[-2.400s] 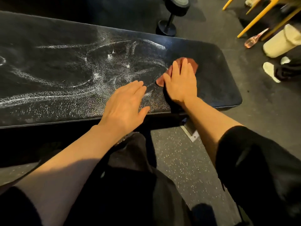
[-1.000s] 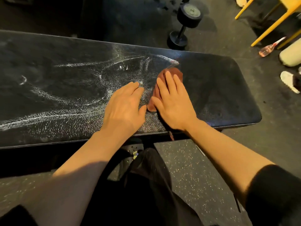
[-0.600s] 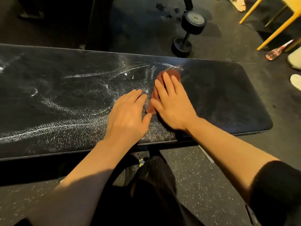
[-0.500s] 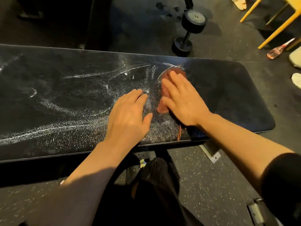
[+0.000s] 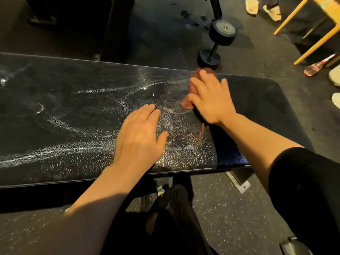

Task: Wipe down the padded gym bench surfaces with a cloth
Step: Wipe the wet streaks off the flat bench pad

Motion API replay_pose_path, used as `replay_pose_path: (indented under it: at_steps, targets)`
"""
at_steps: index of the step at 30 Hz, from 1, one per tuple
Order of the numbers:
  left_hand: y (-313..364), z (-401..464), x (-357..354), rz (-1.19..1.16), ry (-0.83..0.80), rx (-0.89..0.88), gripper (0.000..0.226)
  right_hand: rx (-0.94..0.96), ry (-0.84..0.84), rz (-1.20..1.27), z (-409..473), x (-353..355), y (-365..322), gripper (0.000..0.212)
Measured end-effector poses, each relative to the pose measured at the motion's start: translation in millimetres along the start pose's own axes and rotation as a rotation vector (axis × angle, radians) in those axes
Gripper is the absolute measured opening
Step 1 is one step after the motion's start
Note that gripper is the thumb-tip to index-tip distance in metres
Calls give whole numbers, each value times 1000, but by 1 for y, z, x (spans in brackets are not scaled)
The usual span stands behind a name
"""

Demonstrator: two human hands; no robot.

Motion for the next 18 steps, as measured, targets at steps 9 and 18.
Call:
replay_pose_path:
  at_steps: [9,18]
  targets:
    - [-5,-4,-5,20,60,0,59,49,-22,26,52,-26,-93,78]
    - [-1,-4,-5,-2,71,-1,60,-96,20,-38,37,-16,24,82]
Point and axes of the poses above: each hand's wrist, its own z-axis towards the middle knuckle, its own x-axis out of the back of the hand, y = z × x, the point moved 2 cm from there along z, towards the middle knuckle, and after that the axes turned 7 degrees about z, right-handed, at the moved point
